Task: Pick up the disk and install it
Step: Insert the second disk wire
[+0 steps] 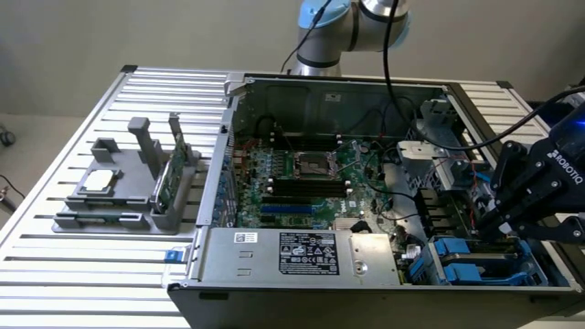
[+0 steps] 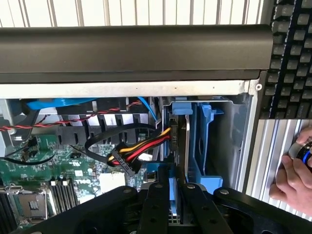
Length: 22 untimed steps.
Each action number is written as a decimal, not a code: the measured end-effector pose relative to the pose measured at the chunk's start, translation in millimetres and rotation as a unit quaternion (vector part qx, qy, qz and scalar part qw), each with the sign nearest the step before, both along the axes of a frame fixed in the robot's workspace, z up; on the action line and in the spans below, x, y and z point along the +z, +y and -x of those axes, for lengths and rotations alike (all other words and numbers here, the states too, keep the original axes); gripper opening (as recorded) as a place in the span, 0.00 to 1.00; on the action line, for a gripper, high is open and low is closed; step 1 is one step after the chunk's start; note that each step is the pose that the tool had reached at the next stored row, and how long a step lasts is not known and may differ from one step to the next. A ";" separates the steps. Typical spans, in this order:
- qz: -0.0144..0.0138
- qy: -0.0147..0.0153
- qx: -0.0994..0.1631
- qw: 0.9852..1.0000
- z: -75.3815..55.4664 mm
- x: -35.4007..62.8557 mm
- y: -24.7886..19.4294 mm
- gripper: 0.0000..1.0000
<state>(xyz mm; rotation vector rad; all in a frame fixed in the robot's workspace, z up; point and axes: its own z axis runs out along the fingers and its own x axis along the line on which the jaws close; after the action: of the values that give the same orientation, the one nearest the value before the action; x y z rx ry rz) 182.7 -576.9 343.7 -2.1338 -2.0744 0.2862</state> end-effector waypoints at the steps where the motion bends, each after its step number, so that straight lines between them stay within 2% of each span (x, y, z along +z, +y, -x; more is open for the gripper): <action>1: 0.000 0.000 0.001 1.000 0.0 -0.6 -0.5 0.16; 9: 0.000 -0.001 0.004 1.000 0.1 -2.8 -1.5 0.16; 13: 0.000 -0.004 0.005 1.000 0.0 -4.4 -1.5 0.16; 22: 0.000 -0.006 0.006 1.000 0.1 -5.0 -1.6 0.16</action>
<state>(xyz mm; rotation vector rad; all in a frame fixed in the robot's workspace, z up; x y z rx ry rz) 182.7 -578.5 338.7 -2.1297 -2.0943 0.2742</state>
